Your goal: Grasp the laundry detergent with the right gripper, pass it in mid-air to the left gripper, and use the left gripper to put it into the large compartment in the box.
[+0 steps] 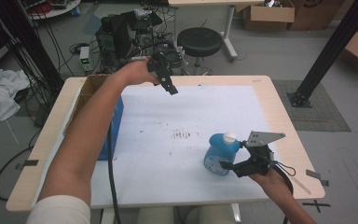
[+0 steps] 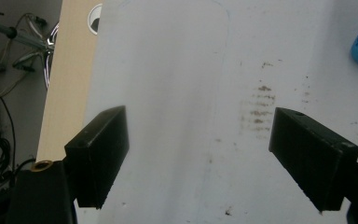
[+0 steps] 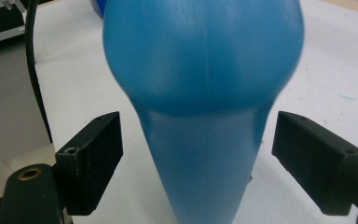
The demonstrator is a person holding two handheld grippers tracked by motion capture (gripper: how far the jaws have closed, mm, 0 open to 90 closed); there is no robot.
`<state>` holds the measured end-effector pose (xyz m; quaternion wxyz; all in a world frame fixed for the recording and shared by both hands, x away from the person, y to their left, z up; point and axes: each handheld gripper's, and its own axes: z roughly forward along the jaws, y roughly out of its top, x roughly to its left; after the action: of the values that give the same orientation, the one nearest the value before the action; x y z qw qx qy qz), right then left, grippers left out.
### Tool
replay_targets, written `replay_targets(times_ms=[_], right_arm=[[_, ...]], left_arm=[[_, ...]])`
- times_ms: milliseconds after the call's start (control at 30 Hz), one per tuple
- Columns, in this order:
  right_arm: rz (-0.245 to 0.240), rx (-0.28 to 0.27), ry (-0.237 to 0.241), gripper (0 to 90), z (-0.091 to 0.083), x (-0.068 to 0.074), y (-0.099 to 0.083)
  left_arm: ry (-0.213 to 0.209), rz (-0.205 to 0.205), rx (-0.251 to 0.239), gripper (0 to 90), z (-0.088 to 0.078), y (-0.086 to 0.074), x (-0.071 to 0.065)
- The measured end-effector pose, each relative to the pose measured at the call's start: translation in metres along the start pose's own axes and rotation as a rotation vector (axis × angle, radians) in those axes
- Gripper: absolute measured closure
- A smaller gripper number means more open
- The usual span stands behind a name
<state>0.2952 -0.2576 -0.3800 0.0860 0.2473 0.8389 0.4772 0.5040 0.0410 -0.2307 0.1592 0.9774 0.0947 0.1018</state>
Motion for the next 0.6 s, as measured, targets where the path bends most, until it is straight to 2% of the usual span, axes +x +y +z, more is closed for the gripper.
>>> replay_targets(times_ms=[233,600], right_arm=[[-0.005,-0.023,-0.001,16.1,0.008,0.003,0.003],[0.016,-0.043,-0.017,17.3,0.014,0.002,0.000]], left_arm=[[0.000,-0.003,0.002,20.4,0.000,-0.001,0.000],[-0.001,-0.003,0.001,20.5,0.000,-0.002,0.001]])
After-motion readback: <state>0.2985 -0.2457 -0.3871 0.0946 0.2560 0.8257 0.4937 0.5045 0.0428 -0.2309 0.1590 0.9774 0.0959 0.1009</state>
